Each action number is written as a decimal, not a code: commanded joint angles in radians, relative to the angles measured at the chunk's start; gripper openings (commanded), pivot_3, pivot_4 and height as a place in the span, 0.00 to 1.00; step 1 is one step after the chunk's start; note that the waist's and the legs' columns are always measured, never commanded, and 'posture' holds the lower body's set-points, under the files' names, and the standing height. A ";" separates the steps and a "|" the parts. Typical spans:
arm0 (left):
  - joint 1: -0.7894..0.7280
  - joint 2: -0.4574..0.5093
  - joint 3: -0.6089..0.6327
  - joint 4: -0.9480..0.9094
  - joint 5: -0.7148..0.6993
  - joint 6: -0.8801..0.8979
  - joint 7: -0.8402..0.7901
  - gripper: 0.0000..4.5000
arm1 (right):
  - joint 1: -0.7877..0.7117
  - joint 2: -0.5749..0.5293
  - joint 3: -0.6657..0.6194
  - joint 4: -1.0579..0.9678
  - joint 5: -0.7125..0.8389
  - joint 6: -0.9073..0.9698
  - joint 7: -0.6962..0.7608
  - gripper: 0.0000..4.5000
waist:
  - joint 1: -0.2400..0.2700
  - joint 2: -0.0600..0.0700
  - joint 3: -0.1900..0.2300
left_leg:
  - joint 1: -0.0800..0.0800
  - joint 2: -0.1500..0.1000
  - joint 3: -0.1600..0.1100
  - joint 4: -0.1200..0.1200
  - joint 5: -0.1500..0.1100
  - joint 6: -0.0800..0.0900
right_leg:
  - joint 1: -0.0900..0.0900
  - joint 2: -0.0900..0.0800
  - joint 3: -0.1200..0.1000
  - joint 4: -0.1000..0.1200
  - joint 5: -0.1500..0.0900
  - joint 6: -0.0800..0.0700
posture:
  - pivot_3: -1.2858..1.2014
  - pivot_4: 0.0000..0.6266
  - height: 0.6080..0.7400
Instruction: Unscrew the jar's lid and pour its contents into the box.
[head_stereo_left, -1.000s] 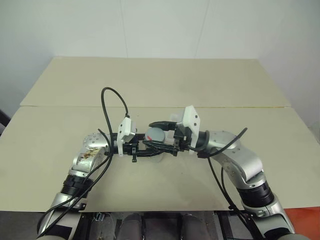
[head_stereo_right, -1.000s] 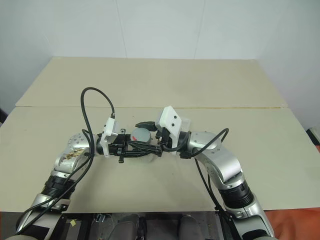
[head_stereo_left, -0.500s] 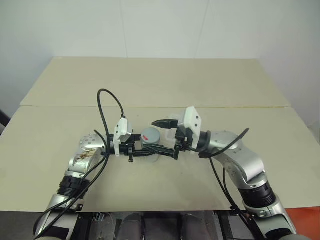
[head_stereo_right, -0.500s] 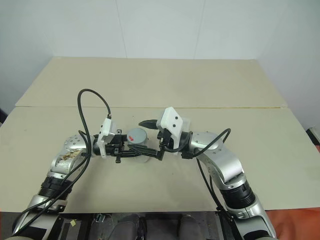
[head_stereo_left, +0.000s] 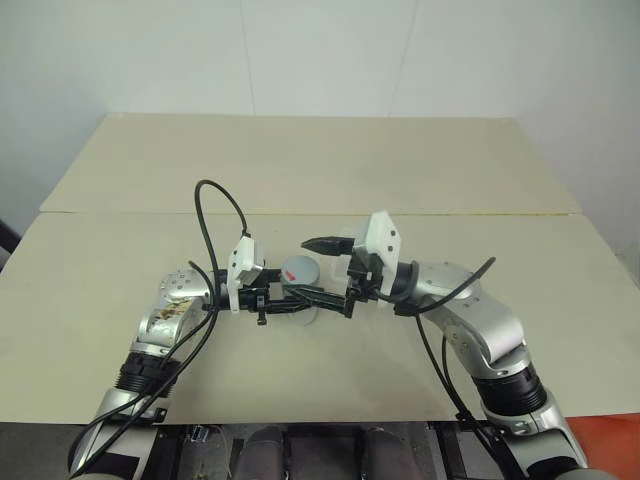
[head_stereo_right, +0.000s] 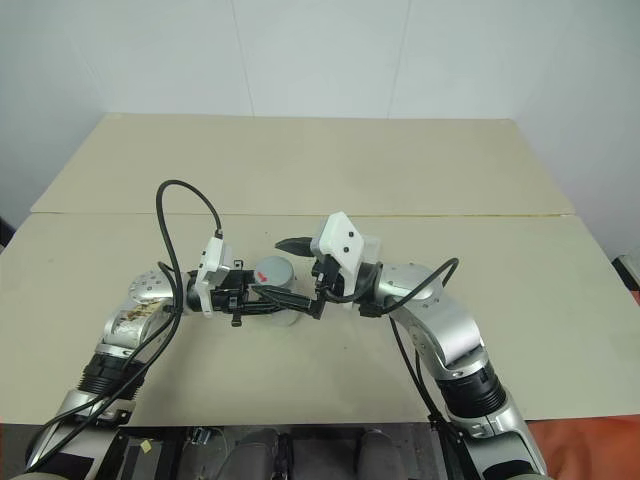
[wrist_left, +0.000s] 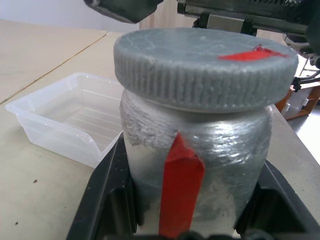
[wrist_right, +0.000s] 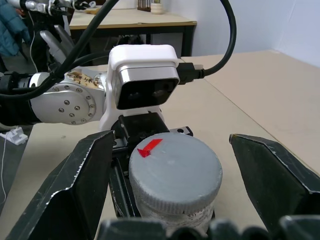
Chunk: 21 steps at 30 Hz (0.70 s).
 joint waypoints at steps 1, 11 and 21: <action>-0.005 0.003 0.016 -0.024 -0.003 -0.011 0.001 0.43 | -0.025 0.009 -0.018 -0.014 -0.001 -0.020 -0.006 0.95 | 0.000 0.000 0.000 | 0.000 0.000 0.000 0.000 0.000 0.000 | 0.000 0.000 0.000 0.000 0.000 0.000 | 0.52 0.24 1.00; -0.007 0.000 0.020 -0.026 -0.006 -0.021 0.001 0.43 | -0.029 0.021 -0.010 -0.003 -0.008 -0.014 -0.001 0.95 | 0.000 0.000 0.000 | 0.000 0.000 0.000 0.000 0.000 0.000 | 0.000 0.000 0.000 0.000 0.000 0.000 | 0.52 0.24 1.00; -0.003 -0.003 0.030 -0.036 -0.014 -0.026 0.000 0.43 | -0.031 0.030 -0.005 0.010 -0.016 -0.013 0.004 0.95 | 0.000 0.000 0.000 | 0.000 0.000 0.000 0.000 0.000 0.000 | 0.000 0.000 0.000 0.000 0.000 0.000 | 0.52 0.24 1.00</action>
